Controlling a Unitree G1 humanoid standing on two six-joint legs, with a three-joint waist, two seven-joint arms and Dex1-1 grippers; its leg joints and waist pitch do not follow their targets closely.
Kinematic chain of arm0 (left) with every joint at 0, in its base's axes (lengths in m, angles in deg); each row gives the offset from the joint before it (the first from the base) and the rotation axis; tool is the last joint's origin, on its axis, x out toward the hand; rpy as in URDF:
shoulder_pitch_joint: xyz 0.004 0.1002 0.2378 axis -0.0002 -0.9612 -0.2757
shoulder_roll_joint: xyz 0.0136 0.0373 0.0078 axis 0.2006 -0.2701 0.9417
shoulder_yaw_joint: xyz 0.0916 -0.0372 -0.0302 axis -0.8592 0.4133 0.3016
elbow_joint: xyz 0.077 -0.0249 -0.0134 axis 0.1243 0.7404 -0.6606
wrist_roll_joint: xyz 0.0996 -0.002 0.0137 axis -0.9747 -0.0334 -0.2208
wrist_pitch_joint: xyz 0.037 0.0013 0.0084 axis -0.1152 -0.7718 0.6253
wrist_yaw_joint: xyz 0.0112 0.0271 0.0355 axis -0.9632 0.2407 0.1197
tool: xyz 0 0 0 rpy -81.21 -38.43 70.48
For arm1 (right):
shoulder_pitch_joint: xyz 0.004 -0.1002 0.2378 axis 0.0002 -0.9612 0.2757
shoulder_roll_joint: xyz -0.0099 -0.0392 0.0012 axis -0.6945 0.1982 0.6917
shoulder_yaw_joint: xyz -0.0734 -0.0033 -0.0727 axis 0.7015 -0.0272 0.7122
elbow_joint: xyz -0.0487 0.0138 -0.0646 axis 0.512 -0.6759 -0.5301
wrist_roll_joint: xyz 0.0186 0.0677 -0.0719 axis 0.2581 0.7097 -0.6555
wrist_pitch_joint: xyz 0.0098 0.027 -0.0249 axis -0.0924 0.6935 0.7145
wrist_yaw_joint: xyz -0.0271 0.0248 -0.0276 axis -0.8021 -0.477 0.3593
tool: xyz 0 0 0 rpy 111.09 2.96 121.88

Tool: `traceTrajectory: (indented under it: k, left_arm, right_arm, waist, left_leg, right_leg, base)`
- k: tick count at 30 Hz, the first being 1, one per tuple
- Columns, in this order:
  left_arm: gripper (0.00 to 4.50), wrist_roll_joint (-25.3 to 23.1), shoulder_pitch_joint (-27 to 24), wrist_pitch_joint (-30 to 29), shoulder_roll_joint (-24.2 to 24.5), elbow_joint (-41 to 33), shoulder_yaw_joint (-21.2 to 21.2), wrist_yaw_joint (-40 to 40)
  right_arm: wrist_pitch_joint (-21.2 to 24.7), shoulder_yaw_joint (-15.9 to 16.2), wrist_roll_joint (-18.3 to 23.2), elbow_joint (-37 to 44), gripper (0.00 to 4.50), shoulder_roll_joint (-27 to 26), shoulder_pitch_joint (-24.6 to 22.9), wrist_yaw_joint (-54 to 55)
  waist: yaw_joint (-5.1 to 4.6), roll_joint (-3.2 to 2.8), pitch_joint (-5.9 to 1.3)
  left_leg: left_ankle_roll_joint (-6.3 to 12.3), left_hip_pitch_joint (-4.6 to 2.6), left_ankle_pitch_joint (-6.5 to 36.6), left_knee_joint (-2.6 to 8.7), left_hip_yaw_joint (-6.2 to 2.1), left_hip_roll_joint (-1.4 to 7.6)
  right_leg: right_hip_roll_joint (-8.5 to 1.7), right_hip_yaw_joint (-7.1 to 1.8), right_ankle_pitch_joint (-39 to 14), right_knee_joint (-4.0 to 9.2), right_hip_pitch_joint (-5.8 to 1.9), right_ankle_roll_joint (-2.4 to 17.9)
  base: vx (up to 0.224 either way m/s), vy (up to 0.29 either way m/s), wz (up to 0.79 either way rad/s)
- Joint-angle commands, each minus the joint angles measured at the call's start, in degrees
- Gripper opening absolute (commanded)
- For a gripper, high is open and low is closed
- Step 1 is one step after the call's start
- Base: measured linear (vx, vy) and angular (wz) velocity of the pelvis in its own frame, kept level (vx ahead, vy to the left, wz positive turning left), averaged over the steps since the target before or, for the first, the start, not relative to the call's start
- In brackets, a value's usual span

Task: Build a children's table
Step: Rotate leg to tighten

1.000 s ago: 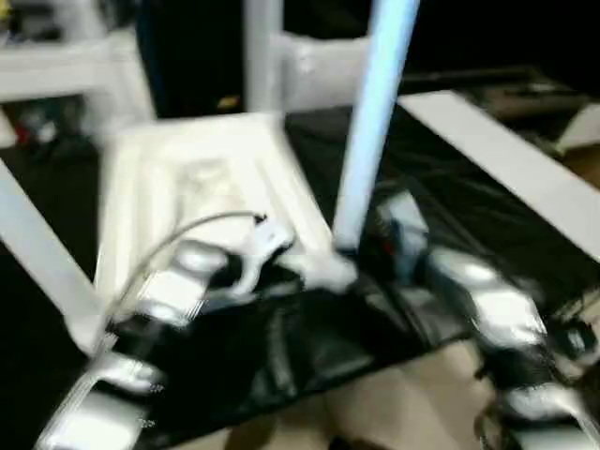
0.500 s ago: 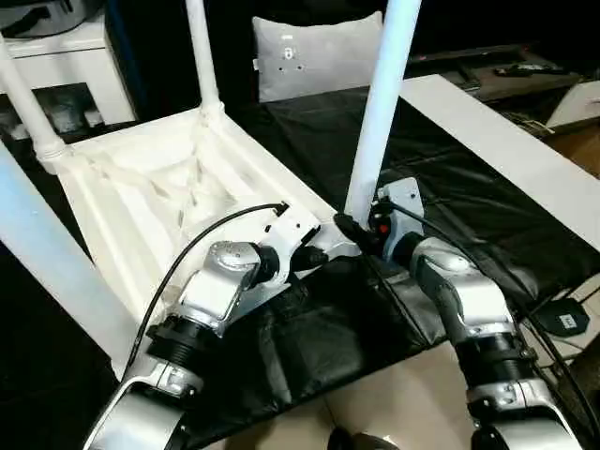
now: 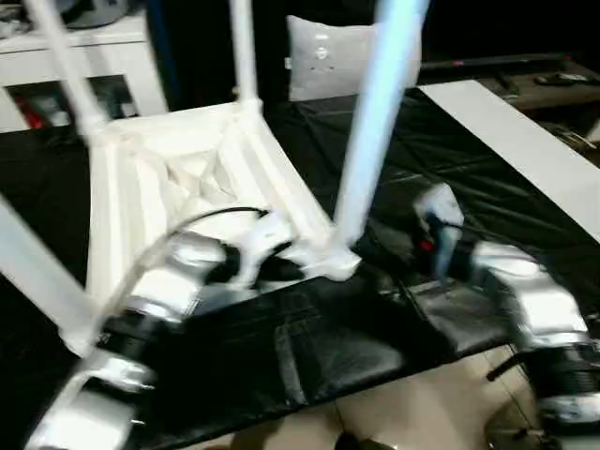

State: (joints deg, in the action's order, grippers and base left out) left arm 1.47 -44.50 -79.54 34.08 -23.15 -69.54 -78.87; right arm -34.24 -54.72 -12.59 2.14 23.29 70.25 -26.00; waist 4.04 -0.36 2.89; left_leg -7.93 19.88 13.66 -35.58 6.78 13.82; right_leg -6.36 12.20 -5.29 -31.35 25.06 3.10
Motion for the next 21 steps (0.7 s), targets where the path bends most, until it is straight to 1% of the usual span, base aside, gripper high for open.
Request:
traceTrajectory:
  k: [1,2,3,4,5,6,7,8,9,10,12,13,14,15,17,18,19,20,21]
  left_arm:
    - [0.00,3.27,1.30,3.78,0.05,-1.67,-2.13,-8.51]
    - [0.00,3.69,1.37,4.11,0.43,-1.44,-2.29,-10.01]
    - [0.00,3.69,1.48,4.31,0.78,-1.21,-2.57,-10.92]
    - [0.00,3.59,1.56,4.63,1.08,-1.00,-2.92,-11.72]
    - [0.00,3.54,1.59,4.80,1.32,-0.93,-3.22,-12.39]
    - [0.00,3.71,1.50,4.78,1.58,-1.15,-3.56,-13.39]
    - [0.00,3.91,1.44,4.91,1.97,-1.41,-4.20,-14.68]
    - [0.00,3.94,1.43,5.01,2.05,-1.46,-4.34,-14.99]
    - [0.00,4.03,1.16,5.42,2.44,-1.96,-5.10,-16.46]
    - [0.00,4.03,1.16,5.42,2.44,-1.96,-5.10,-16.46]
    - [0.00,4.10,0.90,6.23,2.60,-1.99,-5.45,-17.69]
    - [0.00,4.15,0.80,6.68,2.58,-1.85,-5.46,-18.02]
    - [0.00,4.16,0.79,6.71,2.58,-1.84,-5.46,-18.03]
    - [0.00,4.13,0.68,6.69,2.65,-2.01,-5.56,-18.26]
    - [0.00,4.10,0.62,6.69,2.68,-2.09,-5.59,-18.40]
    - [0.00,3.92,0.59,6.86,2.66,-2.11,-5.62,-18.29]
    - [0.00,3.74,0.59,7.00,2.65,-2.09,-5.65,-18.21]
    - [0.00,3.73,0.59,7.02,2.66,-2.09,-5.65,-18.20]
    - [0.00,3.58,0.53,7.18,2.75,-2.18,-5.68,-18.17]
  right_arm:
    - [0.13,2.19,0.86,1.94,4.47,2.44,-0.46,-6.70]
    - [0.05,3.00,1.02,2.22,4.47,3.23,-0.52,-8.62]
    - [-0.10,3.59,0.99,2.23,4.47,3.63,-0.43,-9.71]
    - [-0.49,3.96,0.87,2.08,4.47,3.73,-0.32,-10.23]
    - [-0.61,4.16,0.89,1.89,4.47,3.69,-0.18,-10.56]
    - [-0.05,4.24,1.42,1.67,4.47,3.43,0.03,-11.19]
    - [0.64,4.42,2.13,1.28,4.30,3.24,0.34,-12.33]
    - [0.78,4.46,2.30,1.16,4.18,3.20,0.42,-12.66]
    - [2.08,4.78,3.27,0.65,4.11,2.78,0.88,-14.21]
    - [2.08,4.78,3.27,0.65,4.08,2.78,0.88,-14.21]
    - [2.52,5.57,3.87,0.35,3.99,2.80,1.21,-15.74]
    - [2.93,6.13,4.15,0.37,3.82,2.89,1.26,-16.74]
    - [2.94,6.16,4.17,0.37,3.82,2.89,1.26,-16.79]
    - [3.20,6.41,4.19,0.45,3.67,2.87,1.16,-17.13]
    - [3.30,6.51,4.17,0.49,3.62,2.85,1.11,-17.28]
    - [3.57,6.77,4.25,0.68,3.44,2.95,0.93,-17.78]
    - [4.04,7.07,4.43,0.89,3.31,3.09,0.73,-18.40]
    - [4.08,7.10,4.46,0.92,3.31,3.11,0.70,-18.46]
    - [4.71,7.49,4.89,1.19,3.22,3.27,0.41,-19.17]
  waist:
    - [0.12,0.55,-4.81]
    - [0.30,0.54,-4.81]
    - [0.78,0.56,-4.83]
    - [1.03,0.49,-4.83]
    - [1.24,0.48,-4.75]
    - [1.47,0.52,-4.78]
    - [1.58,0.54,-4.72]
    - [1.74,0.94,-4.67]
    - [1.90,0.82,-4.63]
    - [1.95,0.89,-4.59]
    - [1.93,1.01,-4.53]
    - [1.90,1.12,-4.53]
    - [1.93,1.16,-4.53]
    - [1.89,1.21,-4.51]
    - [1.72,1.24,-4.44]
    - [1.63,1.49,-4.45]
    - [1.62,1.47,-4.43]
    - [1.60,1.40,-4.41]
    - [1.51,1.32,-4.43]
  left_leg:
    - [6.67,0.43,2.83,4.03,2.27,-0.66]
    - [6.67,0.40,2.80,4.04,2.28,-0.63]
    - [6.73,0.34,2.70,4.04,2.38,-0.56]
    - [6.66,0.26,2.52,4.06,2.38,-0.51]
    - [6.41,0.07,2.79,4.11,2.48,-0.39]
    - [6.02,0.11,2.95,4.15,2.49,-0.38]
    - [5.83,0.13,3.23,4.19,2.51,-0.37]
    - [5.61,0.22,3.93,4.23,2.57,-0.42]
    - [5.19,0.18,4.67,4.24,2.60,-0.46]
    - [5.10,0.18,5.15,4.25,2.64,-0.52]
    - [4.37,0.22,5.93,4.24,2.64,-0.70]
    - [4.24,0.24,6.26,4.14,2.71,-0.89]
    - [4.22,0.28,6.26,4.12,2.75,-0.97]
    - [4.14,0.35,6.40,4.06,2.76,-1.05]
    - [3.88,0.38,6.87,3.96,2.76,-1.19]
    - [3.81,0.39,7.24,3.84,2.80,-1.31]
    - [3.81,0.42,7.51,3.75,2.80,-1.45]
    - [3.80,0.41,7.59,3.74,2.79,-1.47]
    - [3.81,0.42,7.90,3.68,2.79,-1.48]
  right_leg:
    - [-2.14,-3.59,-22.41,2.89,-5.18,3.78]
    - [-2.11,-3.62,-22.45,2.86,-5.15,3.94]
    - [-2.09,-3.74,-22.42,2.78,-5.14,4.08]
    - [-2.13,-3.81,-22.23,2.70,-5.05,4.32]
    - [-2.11,-3.91,-22.35,2.78,-4.80,4.59]
    - [-2.12,-3.91,-22.60,2.68,-4.89,4.69]
    - [-2.12,-3.91,-22.96,2.71,-4.88,4.59]
    - [-2.14,-3.87,-24.10,2.70,-4.94,4.10]
    - [-2.20,-3.82,-25.36,2.93,-4.93,3.46]
    - [-2.19,-3.75,-25.99,3.10,-4.98,3.12]
    - [-2.18,-3.57,-27.78,3.46,-5.00,1.76]
    - [-2.03,-3.41,-28.73,3.65,-4.99,1.04]
    - [-2.06,-3.37,-29.18,3.79,-5.01,0.65]
    - [-1.99,-3.18,-30.00,3.93,-4.99,-0.05]
    - [-1.87,-2.85,-31.40,4.29,-4.91,-1.21]
    - [-1.77,-2.64,-32.18,4.50,-4.86,-2.01]
    - [-1.67,-2.40,-32.89,4.66,-4.83,-2.78]
    - [-1.65,-2.34,-33.18,4.79,-4.78,-3.07]
    - [-1.57,-2.13,-33.40,4.99,-4.79,-3.55]
  base:
    - [0.000,0.000,0.00]
    - [0.000,0.000,0.00]
    - [0.000,0.000,0.00]
    - [0.000,0.000,0.00]
    - [0.000,0.000,0.00]
    - [0.000,0.000,0.00]
    - [0.000,0.000,0.00]
    - [0.000,0.000,0.00]
    - [0.000,0.000,0.00]
    - [0.000,0.000,0.00]
    - [0.000,0.000,0.00]
    - [0.000,0.000,0.00]
    - [0.000,0.000,0.00]
    - [0.000,0.000,0.00]
    - [0.000,0.000,0.00]
    - [0.000,0.000,0.00]
    - [0.000,0.000,0.00]
    - [0.000,0.000,0.00]
    - [0.000,0.000,0.00]
